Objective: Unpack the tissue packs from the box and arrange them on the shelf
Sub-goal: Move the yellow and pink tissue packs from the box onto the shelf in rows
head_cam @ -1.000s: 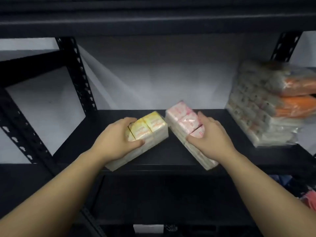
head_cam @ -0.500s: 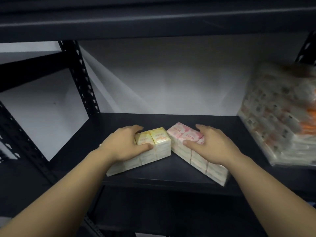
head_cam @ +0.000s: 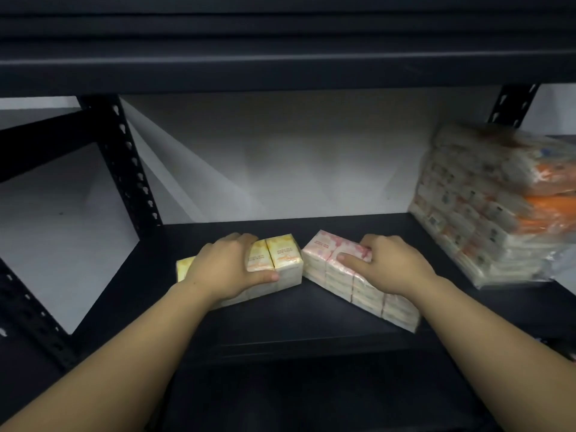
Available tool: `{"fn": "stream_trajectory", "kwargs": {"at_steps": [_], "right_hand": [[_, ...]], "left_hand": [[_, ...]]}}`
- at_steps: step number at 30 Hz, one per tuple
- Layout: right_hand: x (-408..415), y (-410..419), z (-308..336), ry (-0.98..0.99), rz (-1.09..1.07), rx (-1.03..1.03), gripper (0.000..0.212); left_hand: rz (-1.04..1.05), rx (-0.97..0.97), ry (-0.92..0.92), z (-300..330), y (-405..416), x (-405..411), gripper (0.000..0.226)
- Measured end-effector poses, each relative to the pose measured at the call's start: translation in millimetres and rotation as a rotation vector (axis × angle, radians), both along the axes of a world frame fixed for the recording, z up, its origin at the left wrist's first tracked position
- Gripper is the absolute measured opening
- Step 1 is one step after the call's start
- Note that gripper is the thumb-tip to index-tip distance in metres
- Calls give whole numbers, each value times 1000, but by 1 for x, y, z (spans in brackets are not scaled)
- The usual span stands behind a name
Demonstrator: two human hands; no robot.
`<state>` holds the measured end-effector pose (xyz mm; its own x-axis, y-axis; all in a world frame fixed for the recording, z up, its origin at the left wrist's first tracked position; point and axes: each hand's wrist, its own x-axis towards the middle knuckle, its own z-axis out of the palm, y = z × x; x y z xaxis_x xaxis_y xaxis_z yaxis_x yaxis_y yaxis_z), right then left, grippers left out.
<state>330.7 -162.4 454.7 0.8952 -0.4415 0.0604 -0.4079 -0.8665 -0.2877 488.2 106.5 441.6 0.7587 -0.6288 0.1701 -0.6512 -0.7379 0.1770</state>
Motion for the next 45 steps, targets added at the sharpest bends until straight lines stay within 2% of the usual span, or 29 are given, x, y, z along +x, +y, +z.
{"fn": "stream_trajectory", "kwargs": {"at_steps": [6, 9, 15, 22, 25, 28, 32, 35, 38, 41, 45], "right_hand": [[11, -1, -3, -91, 58, -135, 63], [16, 0, -7, -144, 106, -234, 62], [11, 10, -23, -258, 174, -262, 59], [1, 21, -25, -282, 173, -115, 49], [-8, 18, -23, -297, 177, -79, 55], [-22, 9, -17, -305, 72, -112, 67], [-43, -12, -16, -212, -201, -162, 77], [-55, -25, -19, -88, -284, 16, 91], [-57, -29, -20, -103, -248, 206, 97], [-55, -33, -20, -166, -234, 231, 91], [-53, -41, -20, -335, -215, 261, 74]], "left_hand": [[10, -45, -173, -6, 13, 14, 109], [0, -89, -225, -14, 17, 17, 92], [-21, -192, -171, -21, 16, 10, 64], [-63, -156, -97, -17, 6, 3, 70], [-100, -187, -94, -13, -5, -4, 75], [-140, -209, -55, -7, -24, -13, 67], [-176, -36, -23, 4, -53, -21, 71], [-190, 140, 7, 7, -71, -23, 87], [-173, 212, 53, 5, -84, -22, 88], [-178, 102, 100, 5, -90, -23, 76], [-143, -184, 105, 6, -93, -29, 56]]}}
